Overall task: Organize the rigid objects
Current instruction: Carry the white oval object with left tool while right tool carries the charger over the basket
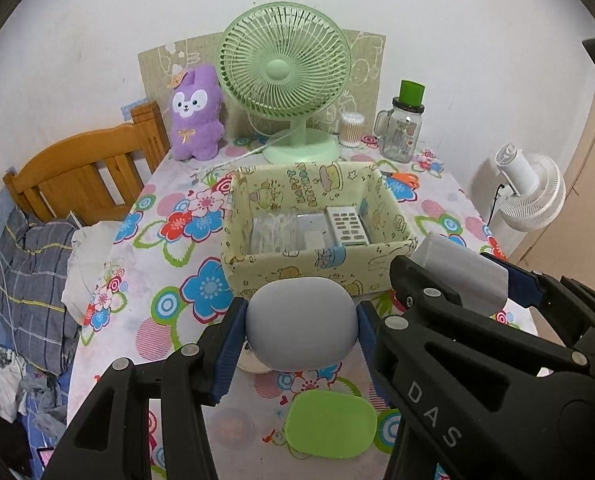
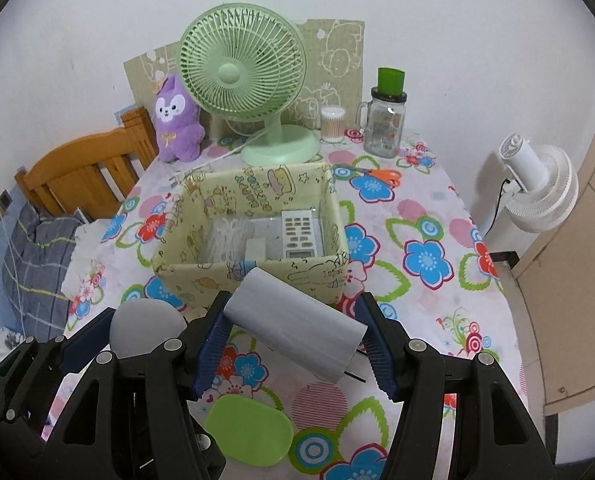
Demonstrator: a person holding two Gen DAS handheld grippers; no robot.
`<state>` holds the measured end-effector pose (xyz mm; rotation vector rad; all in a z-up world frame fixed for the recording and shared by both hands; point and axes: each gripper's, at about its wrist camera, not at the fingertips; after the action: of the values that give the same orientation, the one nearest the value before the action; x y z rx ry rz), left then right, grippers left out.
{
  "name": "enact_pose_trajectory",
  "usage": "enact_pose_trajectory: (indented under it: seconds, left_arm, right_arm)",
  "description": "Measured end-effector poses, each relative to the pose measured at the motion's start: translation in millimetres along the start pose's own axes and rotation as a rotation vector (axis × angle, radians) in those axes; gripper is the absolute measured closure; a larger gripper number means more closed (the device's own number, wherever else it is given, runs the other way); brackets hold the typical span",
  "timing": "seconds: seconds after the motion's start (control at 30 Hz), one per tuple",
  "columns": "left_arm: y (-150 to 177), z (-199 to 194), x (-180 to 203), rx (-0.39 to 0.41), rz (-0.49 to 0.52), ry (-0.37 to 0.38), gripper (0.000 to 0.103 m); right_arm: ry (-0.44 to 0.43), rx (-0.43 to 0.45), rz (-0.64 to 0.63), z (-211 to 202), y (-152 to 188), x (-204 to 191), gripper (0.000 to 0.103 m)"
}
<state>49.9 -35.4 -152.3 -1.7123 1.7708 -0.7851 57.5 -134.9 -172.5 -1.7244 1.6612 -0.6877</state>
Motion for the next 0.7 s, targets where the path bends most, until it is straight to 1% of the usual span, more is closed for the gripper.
enact_pose_trajectory:
  seconds: [0.1,0.4,0.7]
  left_arm:
    - [-5,-3,2,-0.001,0.012,-0.007,0.046]
    - [-18,-13,5,0.028,0.016,-0.002,0.046]
    - [-33,-9,5,0.046,0.008,-0.013,0.046]
  right_arm:
    - [0.009,0.003,0.005,-5,-4,1,0.038]
    - [0.014,0.033,0.010,-15,-19,5,0.038]
    - [-0.004,0.043,0.015,-9,-36,7,0.038]
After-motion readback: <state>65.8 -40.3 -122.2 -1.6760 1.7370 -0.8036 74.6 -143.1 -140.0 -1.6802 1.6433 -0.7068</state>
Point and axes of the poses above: each gripper's, at about its wrist camera, not at the fingertips, and z roughly the way its jaws point, x to its right, y to its underside, and after that the axes turned 7 degrees about x, right-handed
